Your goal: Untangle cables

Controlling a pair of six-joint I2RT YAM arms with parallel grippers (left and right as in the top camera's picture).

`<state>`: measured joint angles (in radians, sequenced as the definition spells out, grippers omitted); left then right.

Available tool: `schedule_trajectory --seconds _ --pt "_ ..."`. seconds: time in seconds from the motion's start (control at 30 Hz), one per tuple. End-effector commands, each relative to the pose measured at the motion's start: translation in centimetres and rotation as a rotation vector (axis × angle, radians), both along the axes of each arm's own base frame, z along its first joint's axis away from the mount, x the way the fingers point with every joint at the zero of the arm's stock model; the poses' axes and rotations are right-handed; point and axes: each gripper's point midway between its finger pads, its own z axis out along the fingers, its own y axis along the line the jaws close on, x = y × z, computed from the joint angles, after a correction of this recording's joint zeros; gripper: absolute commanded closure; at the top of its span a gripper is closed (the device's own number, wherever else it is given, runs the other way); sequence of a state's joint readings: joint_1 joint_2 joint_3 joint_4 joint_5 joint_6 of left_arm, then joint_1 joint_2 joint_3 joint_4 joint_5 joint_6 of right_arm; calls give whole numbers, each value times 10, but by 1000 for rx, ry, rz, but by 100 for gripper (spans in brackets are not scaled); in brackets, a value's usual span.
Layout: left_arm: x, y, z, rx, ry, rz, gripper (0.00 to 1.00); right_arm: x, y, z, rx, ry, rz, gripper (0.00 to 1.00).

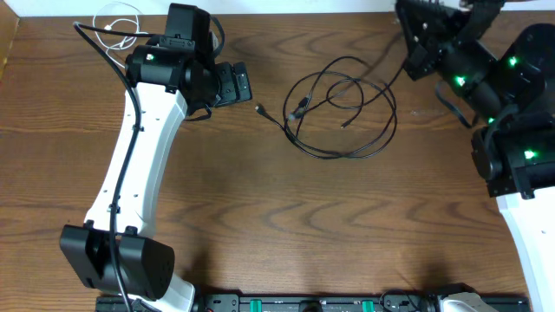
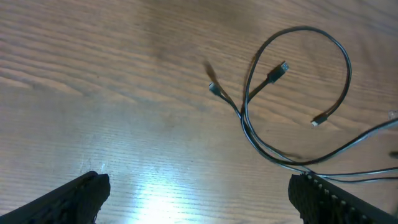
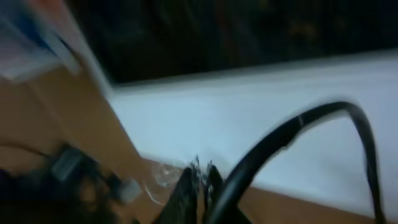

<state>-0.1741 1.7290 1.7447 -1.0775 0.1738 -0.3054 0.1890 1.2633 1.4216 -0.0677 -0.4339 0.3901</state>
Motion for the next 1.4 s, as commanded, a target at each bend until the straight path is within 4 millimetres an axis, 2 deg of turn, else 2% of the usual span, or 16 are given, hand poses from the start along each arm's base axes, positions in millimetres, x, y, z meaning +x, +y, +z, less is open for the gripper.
schedule_trajectory --seconds 0.0,0.1,0.27,0.4,0.47,0.5,0.6,0.77,0.93,1.07,1.2,1.27,1.37 --pt "-1 1 2 15 -6 -15 2 -16 6 41 167 -61 80 99" --pt "-1 1 2 15 -6 -15 2 -32 3 85 247 -222 109 99" --pt "-1 1 2 15 -6 -15 2 -55 -8 136 319 -354 101 99" --pt "-1 1 2 15 -6 -15 2 -70 -12 165 333 -422 103 99" --pt "-1 1 2 15 -6 -15 2 -74 -10 169 320 -415 115 99" --pt "-1 1 2 15 -6 -15 2 -72 -8 164 305 -393 121 98" --pt "-1 1 2 15 -6 -15 2 -52 -1 133 254 -257 110 98" --pt "-1 2 2 15 -6 -15 2 -6 15 38 137 101 78 98" --pt "-1 1 2 15 -6 -15 2 18 43 -50 78 410 155 98" --pt "-1 2 2 15 -6 -15 2 20 69 -99 19 550 270 99" --pt "-1 2 2 16 -5 -15 2 17 79 -158 -136 660 297 98" --pt "-2 2 2 16 -3 -15 2 11 85 -188 -212 728 323 98" --pt "-4 2 1 16 9 -16 2 -3 97 -217 -305 775 400 98"
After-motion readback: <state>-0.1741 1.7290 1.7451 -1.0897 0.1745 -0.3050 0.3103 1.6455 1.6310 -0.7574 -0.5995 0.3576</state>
